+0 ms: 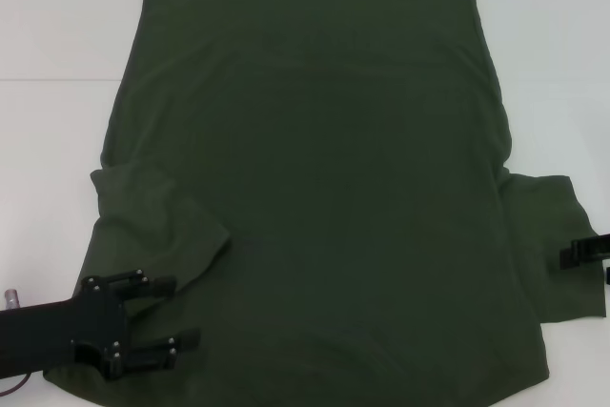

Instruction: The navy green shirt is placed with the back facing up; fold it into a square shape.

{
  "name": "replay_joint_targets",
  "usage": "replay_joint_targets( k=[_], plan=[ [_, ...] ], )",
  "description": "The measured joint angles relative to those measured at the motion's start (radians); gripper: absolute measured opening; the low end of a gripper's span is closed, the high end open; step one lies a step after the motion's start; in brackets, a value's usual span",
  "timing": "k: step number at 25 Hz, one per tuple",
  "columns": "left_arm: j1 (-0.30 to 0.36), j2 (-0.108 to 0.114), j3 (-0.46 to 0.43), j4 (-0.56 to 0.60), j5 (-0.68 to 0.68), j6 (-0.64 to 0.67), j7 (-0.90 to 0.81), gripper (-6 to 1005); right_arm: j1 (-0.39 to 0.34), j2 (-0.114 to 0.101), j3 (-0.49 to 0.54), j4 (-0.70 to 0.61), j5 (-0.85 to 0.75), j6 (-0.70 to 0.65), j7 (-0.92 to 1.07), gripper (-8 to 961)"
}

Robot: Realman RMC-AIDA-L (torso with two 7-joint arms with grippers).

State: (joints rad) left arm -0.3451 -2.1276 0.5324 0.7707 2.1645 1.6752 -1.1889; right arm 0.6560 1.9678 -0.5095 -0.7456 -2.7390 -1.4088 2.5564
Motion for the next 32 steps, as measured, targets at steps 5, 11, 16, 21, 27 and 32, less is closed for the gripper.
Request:
replay_joint_targets(
  k=[5,11,16,21,27,32],
  plan=[
    [0.0,0.0,0.0,-0.002,0.0,-0.004,0.0,769,0.003,0.001,-0.009,0.009,0.001,0.013,0.0,896],
    [0.0,0.0,0.0,-0.004,0.0,-0.006,0.0,768,0.011,0.002,-0.012,0.016,0.002,0.018,0.001,896],
    [0.0,0.0,0.0,-0.005,0.0,-0.009,0.0,768,0.021,0.008,-0.02,0.018,0.006,0.019,0.001,897],
    [0.003,0.0,0.0,-0.007,0.0,-0.009,0.0,767,0.03,0.013,-0.02,0.019,0.003,0.019,0.001,893],
    [0.006,0.0,0.0,-0.007,0.0,-0.009,0.0,767,0.039,0.014,-0.029,0.031,0.0,0.016,0.001,869],
    [0.006,0.0,0.0,-0.007,0.0,-0.009,0.0,769,0.038,0.014,-0.034,0.025,-0.001,0.017,0.011,848]
  ],
)
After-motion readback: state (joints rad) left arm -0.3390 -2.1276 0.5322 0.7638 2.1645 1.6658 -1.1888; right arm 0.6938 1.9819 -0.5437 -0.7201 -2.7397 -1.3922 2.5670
